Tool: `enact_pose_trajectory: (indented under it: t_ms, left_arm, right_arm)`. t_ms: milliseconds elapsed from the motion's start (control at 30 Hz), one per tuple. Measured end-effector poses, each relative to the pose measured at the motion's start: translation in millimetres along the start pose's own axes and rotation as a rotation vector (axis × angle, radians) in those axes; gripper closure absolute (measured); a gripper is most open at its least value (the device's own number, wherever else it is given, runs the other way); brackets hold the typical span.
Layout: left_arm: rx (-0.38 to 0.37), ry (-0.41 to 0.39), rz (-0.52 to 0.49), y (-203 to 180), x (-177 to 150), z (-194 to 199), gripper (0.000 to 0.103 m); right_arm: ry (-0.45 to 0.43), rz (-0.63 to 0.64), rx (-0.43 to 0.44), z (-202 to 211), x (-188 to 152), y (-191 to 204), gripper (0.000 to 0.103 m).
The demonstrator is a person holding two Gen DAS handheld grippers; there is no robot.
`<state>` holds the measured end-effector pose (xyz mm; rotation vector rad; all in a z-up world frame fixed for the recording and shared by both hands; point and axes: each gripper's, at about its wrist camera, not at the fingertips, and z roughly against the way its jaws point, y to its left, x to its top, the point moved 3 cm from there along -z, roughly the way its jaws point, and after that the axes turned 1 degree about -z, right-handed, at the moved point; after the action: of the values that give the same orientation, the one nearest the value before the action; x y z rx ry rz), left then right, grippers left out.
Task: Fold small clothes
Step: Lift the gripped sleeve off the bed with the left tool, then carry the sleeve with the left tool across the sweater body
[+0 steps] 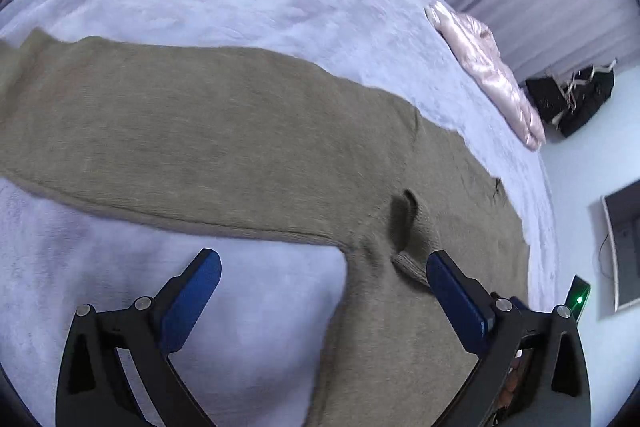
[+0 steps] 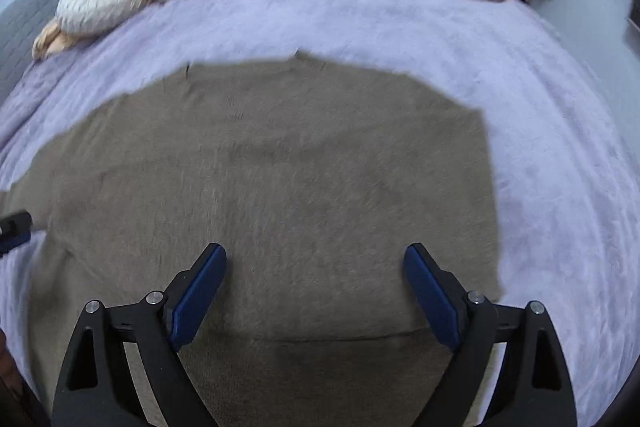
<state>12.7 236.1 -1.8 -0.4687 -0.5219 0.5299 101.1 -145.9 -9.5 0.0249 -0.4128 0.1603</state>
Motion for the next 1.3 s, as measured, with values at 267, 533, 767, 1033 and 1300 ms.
enact_pose_trajectory:
  t_ms: [267, 533, 767, 1033, 1300]
  left_arm:
    - [-0.102, -0.179, 0.408, 164.4, 29.6, 57.2, 0.0]
    - [-0.333, -0.319, 0.568, 239.3, 50.6, 66.6, 0.0]
    - [-0.359, -0.357, 0.534, 252.1, 89.0, 70.7, 0.046]
    - [-0.196, -0.313, 0.377, 228.2, 102.7, 89.1, 0.097]
    - [-0.084, -0.302, 0.256, 198.6, 114.1, 124.9, 0.097]
  right_arm:
    - [-0.126, 0.003, -0.071, 43.7, 0.5, 15.6, 0.009]
    - [-0.2, 0.026, -0.105, 86.6, -1.1, 15.9, 0.009]
    - [-0.225, 0.017, -0.114, 107.2, -8.6, 16.1, 0.009]
    - [-0.231, 0.032, -0.149, 113.8, 0.0, 27.8, 0.009]
    - [-0.156, 0.009, -0.155, 64.7, 45.0, 89.5, 0.009]
